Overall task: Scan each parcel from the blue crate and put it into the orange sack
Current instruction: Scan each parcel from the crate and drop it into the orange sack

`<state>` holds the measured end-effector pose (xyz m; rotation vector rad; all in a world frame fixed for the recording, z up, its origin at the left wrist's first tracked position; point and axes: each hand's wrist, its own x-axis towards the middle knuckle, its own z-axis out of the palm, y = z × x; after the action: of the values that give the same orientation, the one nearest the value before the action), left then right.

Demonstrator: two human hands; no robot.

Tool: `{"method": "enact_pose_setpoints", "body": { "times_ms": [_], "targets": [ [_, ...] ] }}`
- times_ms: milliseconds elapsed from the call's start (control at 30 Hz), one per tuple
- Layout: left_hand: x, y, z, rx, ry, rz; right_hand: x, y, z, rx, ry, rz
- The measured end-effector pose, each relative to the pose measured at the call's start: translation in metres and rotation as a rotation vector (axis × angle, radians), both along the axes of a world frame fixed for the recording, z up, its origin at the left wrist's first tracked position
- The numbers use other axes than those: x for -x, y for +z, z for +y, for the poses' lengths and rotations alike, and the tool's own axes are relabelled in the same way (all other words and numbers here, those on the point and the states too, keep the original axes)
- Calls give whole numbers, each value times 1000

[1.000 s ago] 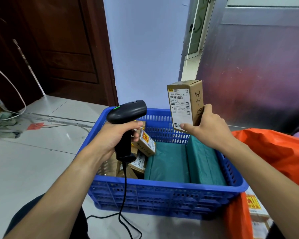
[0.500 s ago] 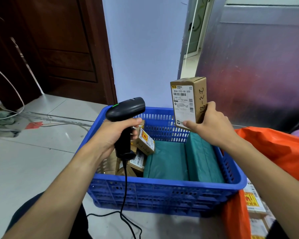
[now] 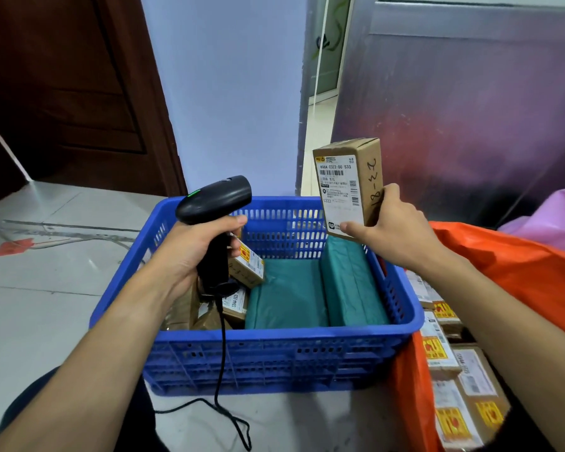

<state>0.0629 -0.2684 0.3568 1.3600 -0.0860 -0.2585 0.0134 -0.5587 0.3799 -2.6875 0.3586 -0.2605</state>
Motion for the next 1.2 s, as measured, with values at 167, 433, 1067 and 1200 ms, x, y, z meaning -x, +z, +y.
{"method": "enact_pose_setpoints", "body": {
  "times_ms": [167, 433, 1067, 1200],
  "targets": [
    [-2, -6, -18, -3, -32, 2, 18, 0, -27, 19, -45, 7],
    [2, -15, -64, -9, -62, 50, 49, 0, -76, 4, -143, -15],
    [50, -66, -193, -106, -493, 245, 121, -123, -241, -550, -600, 116],
    [60, -88, -216, -159, -532, 264, 145, -169, -262, -621, -741, 142]
  ]
}}
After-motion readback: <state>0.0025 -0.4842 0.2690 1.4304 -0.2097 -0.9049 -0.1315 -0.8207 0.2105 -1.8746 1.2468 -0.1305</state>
